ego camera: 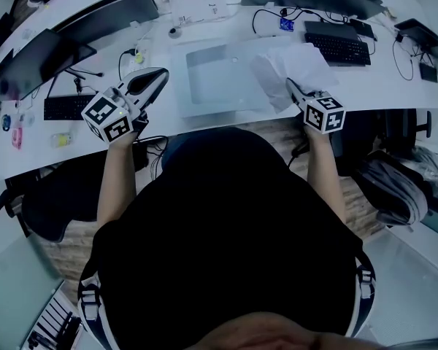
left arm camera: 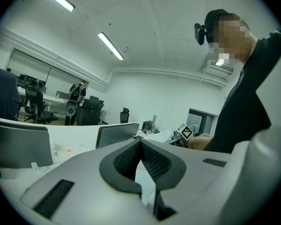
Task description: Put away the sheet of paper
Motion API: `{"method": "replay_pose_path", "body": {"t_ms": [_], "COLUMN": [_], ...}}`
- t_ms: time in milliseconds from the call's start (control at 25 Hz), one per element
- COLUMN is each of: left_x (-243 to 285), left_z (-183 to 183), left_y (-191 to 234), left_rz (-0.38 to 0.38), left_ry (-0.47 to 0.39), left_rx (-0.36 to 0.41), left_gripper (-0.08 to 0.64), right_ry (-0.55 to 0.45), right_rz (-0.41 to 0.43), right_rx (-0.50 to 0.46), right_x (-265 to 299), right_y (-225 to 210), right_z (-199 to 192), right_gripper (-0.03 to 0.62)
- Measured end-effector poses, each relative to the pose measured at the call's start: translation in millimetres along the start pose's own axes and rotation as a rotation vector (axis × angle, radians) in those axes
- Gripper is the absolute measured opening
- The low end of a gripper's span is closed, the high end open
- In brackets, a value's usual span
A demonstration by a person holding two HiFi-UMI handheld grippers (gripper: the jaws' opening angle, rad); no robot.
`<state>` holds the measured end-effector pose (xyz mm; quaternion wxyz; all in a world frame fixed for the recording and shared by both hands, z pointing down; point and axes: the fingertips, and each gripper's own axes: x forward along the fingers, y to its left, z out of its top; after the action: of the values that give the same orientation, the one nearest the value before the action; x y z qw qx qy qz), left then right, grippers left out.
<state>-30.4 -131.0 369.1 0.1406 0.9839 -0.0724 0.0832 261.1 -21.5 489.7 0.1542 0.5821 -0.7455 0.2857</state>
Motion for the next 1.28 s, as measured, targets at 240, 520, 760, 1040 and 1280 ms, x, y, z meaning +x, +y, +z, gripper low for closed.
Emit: {"method": "replay_pose_path", "body": {"t_ms": [240,520,760,1040,1280], "left_x": [-11,-21,-30,-38,-42], "left_z": [-3,-4,-5,-7,-9], "left_y": [11,16,20,28,33], "left_rz": [0.008,0.009,0.021,0.051,0.062], "left_ry": [-0.003,-0.005,-0.013,-0.019,-0.020], "left_rx": [-0.015,-0.018,-0.022,-0.044,-0.046], "left_gripper": [0.020,0.020,0.020,0.020,0.020], "right_ry": [0.038,0.077,0.095,0.117,0.132], "right_rz": [-0.006,-0.019,-0.032,-0.021,-0.012], "right_rx": [-0.019,-0.037,-0.027,-0.015,-0.013], "right_x": [14,28,39,50,61], "right_y": [6,8,2,-2,-4], "right_z": [-4,-10,-19,-24,-26], "right_gripper": [0.014,0.014,0.014,0.014,0.014]}}
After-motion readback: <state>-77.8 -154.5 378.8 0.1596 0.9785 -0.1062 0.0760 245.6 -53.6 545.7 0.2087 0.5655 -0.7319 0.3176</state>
